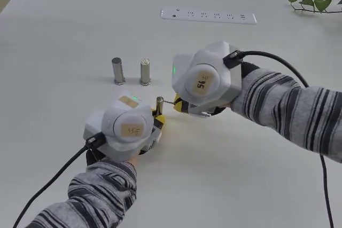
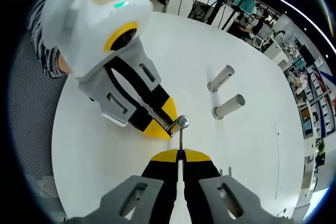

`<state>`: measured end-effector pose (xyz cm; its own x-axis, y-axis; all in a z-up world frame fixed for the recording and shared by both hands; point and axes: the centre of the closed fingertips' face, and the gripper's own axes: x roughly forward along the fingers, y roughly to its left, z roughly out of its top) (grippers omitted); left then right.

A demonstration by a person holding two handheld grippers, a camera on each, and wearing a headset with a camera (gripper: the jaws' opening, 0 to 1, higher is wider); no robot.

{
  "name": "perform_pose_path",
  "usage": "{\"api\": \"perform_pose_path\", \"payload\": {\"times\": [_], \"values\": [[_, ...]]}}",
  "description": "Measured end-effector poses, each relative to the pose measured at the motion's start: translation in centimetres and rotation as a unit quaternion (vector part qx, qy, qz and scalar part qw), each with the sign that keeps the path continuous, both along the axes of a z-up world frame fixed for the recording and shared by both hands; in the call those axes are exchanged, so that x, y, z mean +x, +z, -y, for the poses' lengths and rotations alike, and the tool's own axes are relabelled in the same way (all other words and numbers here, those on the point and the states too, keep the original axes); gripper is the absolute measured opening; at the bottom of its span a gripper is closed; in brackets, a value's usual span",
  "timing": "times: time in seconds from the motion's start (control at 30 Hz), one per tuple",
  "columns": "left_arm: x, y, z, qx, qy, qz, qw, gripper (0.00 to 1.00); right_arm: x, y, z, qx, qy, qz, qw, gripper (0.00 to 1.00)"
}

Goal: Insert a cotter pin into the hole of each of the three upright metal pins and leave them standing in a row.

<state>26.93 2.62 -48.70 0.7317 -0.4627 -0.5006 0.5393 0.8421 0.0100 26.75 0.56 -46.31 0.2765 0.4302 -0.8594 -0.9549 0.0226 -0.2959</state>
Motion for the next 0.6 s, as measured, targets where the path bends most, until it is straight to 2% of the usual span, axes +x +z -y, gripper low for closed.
{"api": "perform_pose_path", "payload": {"times": [0.43,0.6], "values": [[-0.03,-0.01,-0.03,0.002,0.004,0.001,1.0000,0.05,0.05,0.08,-0.19,-0.026,0.006,0.004,0.9996,0.00],[-0.04,-0.02,-0.04,0.003,0.005,0.000,1.0000,0.05,-0.10,0.60,-0.07,-0.024,0.004,0.002,0.9997,0.00]]}}
